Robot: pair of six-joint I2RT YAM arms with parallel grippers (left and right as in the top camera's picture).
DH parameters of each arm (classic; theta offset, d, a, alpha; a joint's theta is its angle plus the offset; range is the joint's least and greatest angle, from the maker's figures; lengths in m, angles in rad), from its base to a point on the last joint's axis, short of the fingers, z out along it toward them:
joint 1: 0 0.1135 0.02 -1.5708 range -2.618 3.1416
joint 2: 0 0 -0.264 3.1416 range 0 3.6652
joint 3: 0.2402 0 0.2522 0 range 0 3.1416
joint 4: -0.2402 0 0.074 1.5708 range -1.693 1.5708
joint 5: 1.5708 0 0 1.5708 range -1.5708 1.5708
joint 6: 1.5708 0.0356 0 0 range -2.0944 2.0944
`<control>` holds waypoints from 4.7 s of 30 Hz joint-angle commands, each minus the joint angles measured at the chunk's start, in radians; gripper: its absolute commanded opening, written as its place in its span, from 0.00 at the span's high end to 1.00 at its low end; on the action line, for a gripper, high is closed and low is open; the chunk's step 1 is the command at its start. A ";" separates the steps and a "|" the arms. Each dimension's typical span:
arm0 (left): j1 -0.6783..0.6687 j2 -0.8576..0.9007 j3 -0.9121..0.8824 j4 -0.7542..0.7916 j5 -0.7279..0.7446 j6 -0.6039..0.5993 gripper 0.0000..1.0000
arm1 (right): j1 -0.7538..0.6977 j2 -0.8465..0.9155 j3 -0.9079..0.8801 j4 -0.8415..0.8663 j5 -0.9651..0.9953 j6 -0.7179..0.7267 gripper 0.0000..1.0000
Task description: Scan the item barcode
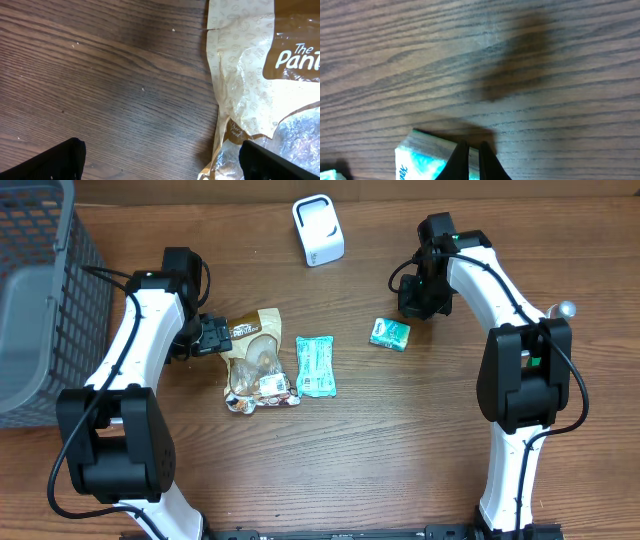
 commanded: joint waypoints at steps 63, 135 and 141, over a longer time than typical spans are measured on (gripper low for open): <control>0.003 0.007 0.015 0.001 -0.010 0.019 0.01 | 0.003 0.031 -0.003 -0.134 -0.120 -0.003 0.91; 0.003 0.007 0.015 0.001 -0.010 0.019 0.00 | -0.029 0.036 -0.004 -0.117 -0.081 0.008 0.92; 0.003 0.007 0.015 0.002 -0.010 0.019 0.00 | -0.029 0.036 -0.004 -0.117 -0.080 0.007 0.92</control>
